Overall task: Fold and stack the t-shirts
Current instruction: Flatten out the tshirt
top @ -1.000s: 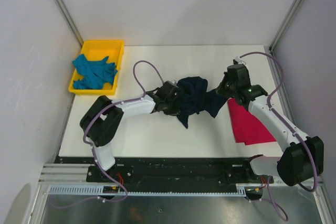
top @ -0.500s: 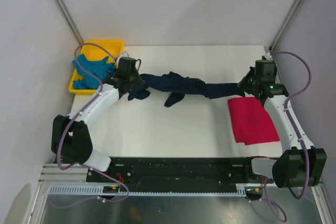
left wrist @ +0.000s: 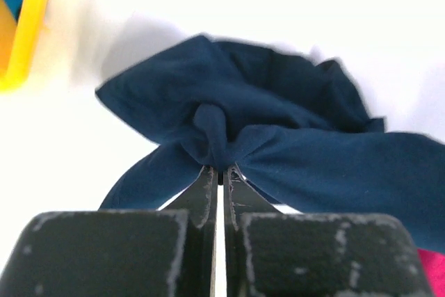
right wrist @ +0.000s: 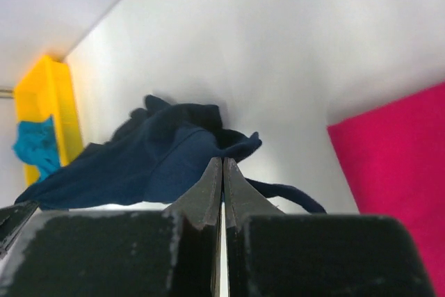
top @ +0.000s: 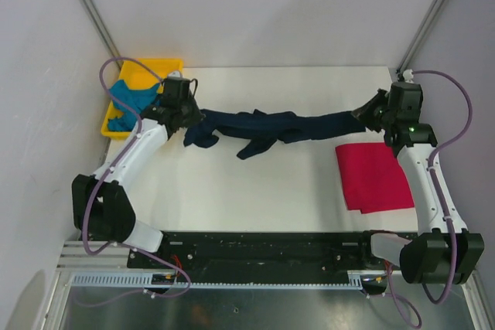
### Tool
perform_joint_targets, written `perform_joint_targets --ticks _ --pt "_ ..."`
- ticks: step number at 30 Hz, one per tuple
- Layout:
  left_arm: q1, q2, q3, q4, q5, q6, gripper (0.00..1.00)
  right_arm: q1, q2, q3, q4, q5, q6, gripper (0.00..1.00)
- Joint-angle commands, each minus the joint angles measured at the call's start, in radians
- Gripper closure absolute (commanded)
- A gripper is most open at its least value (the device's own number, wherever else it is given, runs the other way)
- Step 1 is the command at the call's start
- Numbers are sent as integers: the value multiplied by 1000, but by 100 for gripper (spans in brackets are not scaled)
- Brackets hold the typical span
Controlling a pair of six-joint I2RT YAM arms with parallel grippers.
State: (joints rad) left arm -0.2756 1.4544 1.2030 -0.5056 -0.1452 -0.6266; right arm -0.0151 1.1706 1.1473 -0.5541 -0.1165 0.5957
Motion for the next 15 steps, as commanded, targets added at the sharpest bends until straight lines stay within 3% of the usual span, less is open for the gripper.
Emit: perform_joint_targets --ticks 1,6,10,13,15 --pt "20 67 226 31 -15 61 100 -4 36 72 256 -47 88 100" --pt "61 228 648 32 60 78 100 -4 150 253 420 -1 134 100" --pt "87 291 950 32 94 93 100 -4 140 475 426 65 118 100" --pt "97 277 1072 32 90 122 100 -1 73 558 401 102 69 100" --pt "107 246 1073 34 103 130 100 -1 12 551 360 113 46 100"
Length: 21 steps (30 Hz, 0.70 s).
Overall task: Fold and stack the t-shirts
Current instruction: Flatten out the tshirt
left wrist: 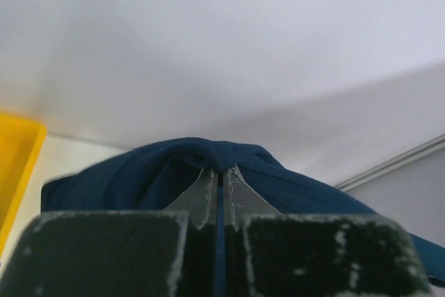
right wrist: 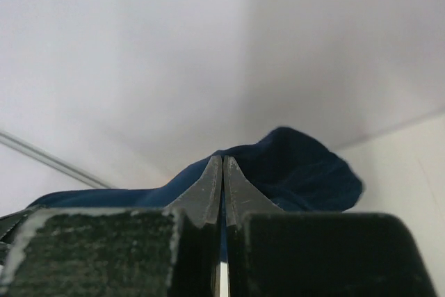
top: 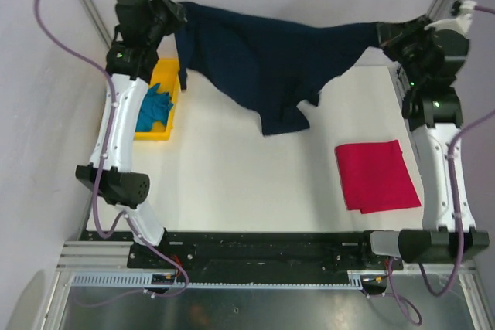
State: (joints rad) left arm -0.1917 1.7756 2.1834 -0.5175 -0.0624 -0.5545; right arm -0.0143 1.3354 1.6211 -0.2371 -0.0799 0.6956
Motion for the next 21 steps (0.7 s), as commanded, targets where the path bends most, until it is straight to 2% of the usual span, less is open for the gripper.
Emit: perform_joint_targets --ticks 1,3,6,10,13,14,18,19,21 --pt "27 -92 70 45 36 64 100 -2 -189 59 -3 78 -57 100" --pt "31 -143 -39 44 76 73 100 0 -261 -20 -89 67 -49 100" --pt "32 -235 -294 44 114 71 100 9 -396 -239 -221 52 -4 100" --pt "32 -352 -719 44 174 31 100 67 -572 -602 -353 39 43 100" --pt "37 -410 -1013 45 171 -18 94 106 -658 -817 -409 -13 94 100" --pt "40 -419 -1086 46 169 -32 86 126 -669 -875 -416 -37 109 100" --pt "49 -446 -1282 61 187 -64 42 248 -655 -998 -443 -10 150 100" --pt "53 -456 -1310 68 187 -69 36 277 -648 -1005 -442 5 158 100" --pt "68 -473 -1347 76 179 -78 32 320 -637 -1010 -426 22 170 100"
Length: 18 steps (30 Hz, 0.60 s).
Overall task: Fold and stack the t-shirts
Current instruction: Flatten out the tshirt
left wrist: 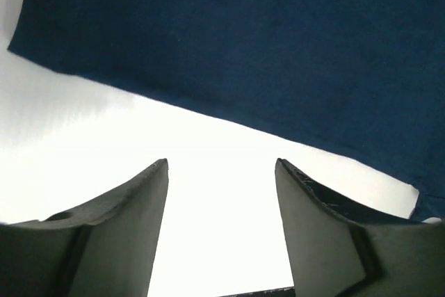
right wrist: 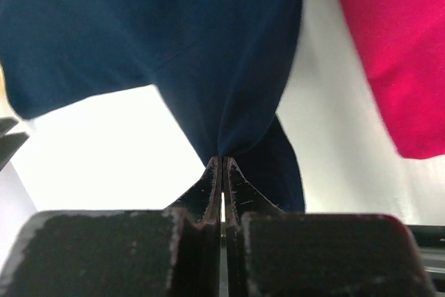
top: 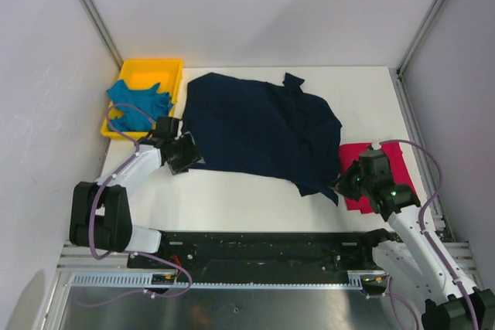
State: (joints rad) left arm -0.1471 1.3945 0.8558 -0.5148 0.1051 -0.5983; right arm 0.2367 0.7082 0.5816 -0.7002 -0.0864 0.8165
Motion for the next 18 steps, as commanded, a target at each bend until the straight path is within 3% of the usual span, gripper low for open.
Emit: perform_joint_targets --ticks 1,10,18 --pt "33 -97 -31 74 11 -38 31 80 -2 29 44 33 51 100" --pt "132 -76 -38 79 -86 -81 43 90 83 29 55 85 27 100" --pt "173 56 27 77 -204 -138 54 83 113 29 77 112 7 100"
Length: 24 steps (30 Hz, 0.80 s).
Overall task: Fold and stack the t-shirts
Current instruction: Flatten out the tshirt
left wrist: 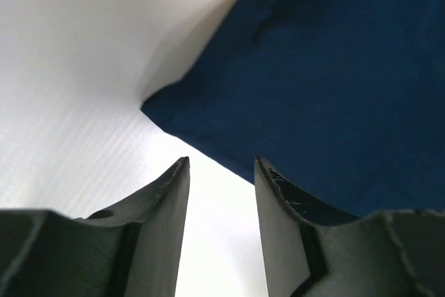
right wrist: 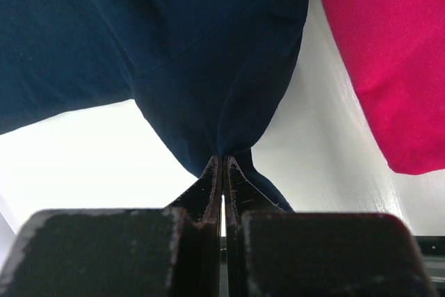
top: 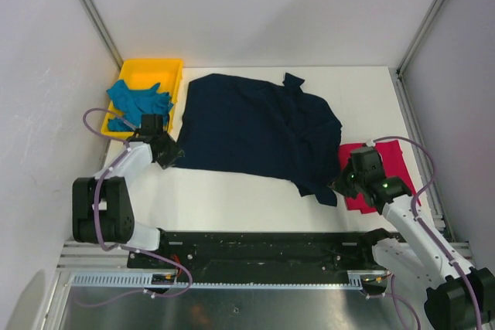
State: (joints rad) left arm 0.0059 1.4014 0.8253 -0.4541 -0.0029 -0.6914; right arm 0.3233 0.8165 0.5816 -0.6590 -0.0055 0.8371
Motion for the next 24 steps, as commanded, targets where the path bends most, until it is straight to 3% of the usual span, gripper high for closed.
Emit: perform_joint_targets --ticks 1,9,20,24 --pt "21 55 58 16 -123 -51 56 -7 7 29 37 29 -17 100" --pt "23 78 32 14 -247 -111 58 -49 28 29 56 -20 -48 100" --pt "25 154 34 9 -258 -131 59 -61 46 29 78 -40 -49 100" --pt "24 177 28 9 -247 -145 66 -61 49 29 79 -37 -48 100"
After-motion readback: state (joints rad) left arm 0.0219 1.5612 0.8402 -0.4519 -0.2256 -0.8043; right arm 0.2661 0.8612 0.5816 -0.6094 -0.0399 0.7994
